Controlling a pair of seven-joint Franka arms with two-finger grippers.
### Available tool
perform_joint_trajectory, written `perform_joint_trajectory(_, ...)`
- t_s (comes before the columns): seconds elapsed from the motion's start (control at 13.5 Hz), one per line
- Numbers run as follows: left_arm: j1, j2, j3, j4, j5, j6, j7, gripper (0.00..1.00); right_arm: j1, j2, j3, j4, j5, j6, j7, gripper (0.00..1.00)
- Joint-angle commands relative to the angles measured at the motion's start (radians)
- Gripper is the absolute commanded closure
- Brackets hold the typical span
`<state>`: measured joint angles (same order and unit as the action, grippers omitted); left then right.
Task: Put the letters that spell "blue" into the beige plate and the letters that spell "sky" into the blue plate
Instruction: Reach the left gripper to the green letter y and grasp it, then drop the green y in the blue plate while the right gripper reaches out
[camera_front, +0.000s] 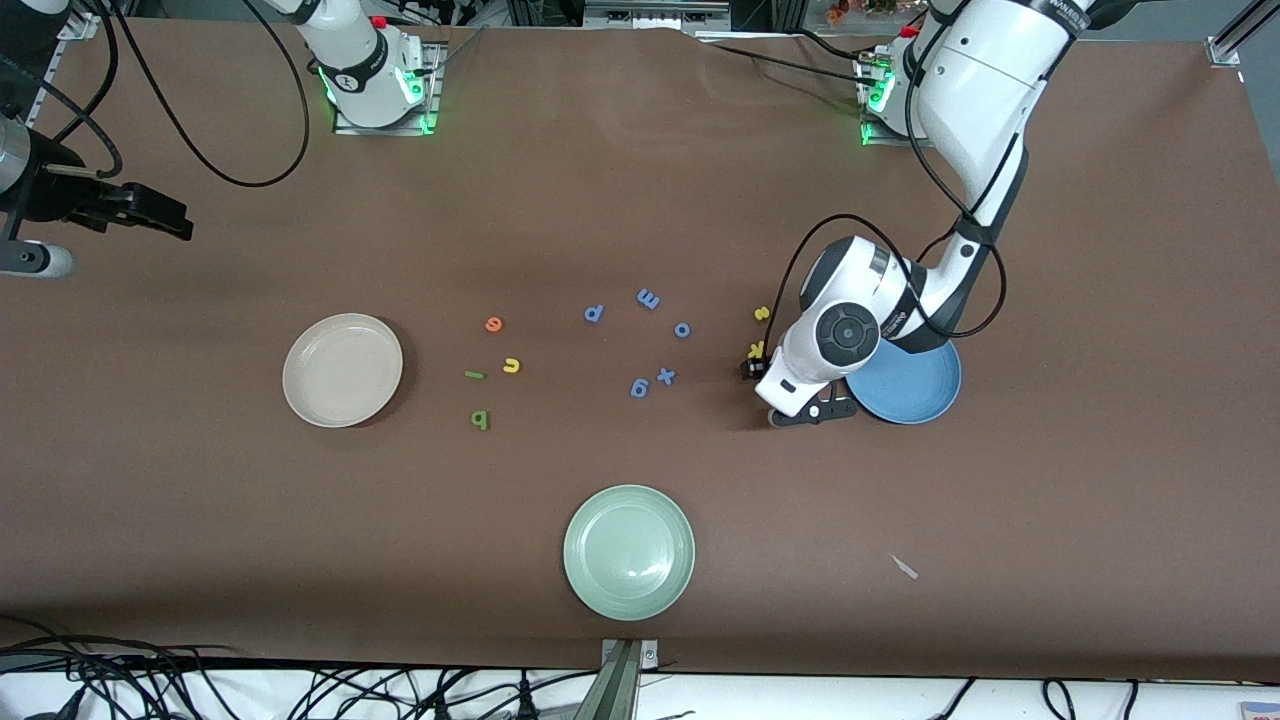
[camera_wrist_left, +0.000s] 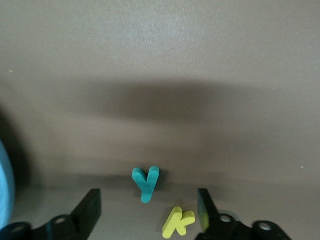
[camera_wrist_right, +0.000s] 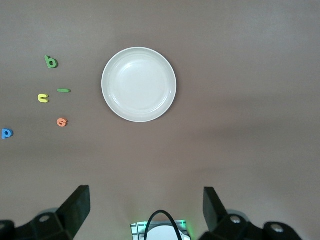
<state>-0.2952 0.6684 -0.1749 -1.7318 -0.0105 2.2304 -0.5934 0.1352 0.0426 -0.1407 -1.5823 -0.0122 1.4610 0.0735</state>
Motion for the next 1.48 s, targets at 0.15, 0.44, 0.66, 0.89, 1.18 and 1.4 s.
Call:
perform_joint_trajectory(0.15,-0.001,0.017,0.0,-0.006,0.092,0.044,0.029,0.39,-0.006,-0.001,0.0,0.005,-0.009,-0.004,-0.007,0.0)
perform_joint_trajectory(0.44,-0.001,0.019,-0.001,-0.008,0.093,0.048,0.024,0.61,-0.008,0.002,-0.004,0.004,-0.017,-0.002,-0.006,0.0)
perform_joint_trajectory(0.66,-0.007,0.023,-0.002,-0.015,0.089,0.049,0.011,0.61,-0.008,0.002,-0.002,0.004,-0.011,0.001,-0.003,0.0)
perform_joint_trajectory(0.89,-0.007,0.023,-0.002,-0.014,0.09,0.049,0.011,0.86,-0.002,0.017,-0.001,0.004,0.001,0.031,-0.011,0.0)
perform_joint_trajectory(1.18,0.01,-0.021,0.0,0.0,0.092,-0.003,0.024,1.0,0.015,0.039,0.006,0.005,0.027,0.096,-0.008,0.0)
perform_joint_trajectory(1.4,0.033,-0.073,0.011,0.032,0.095,-0.112,0.062,1.0,0.015,0.077,0.006,0.005,0.049,0.114,-0.011,0.0)
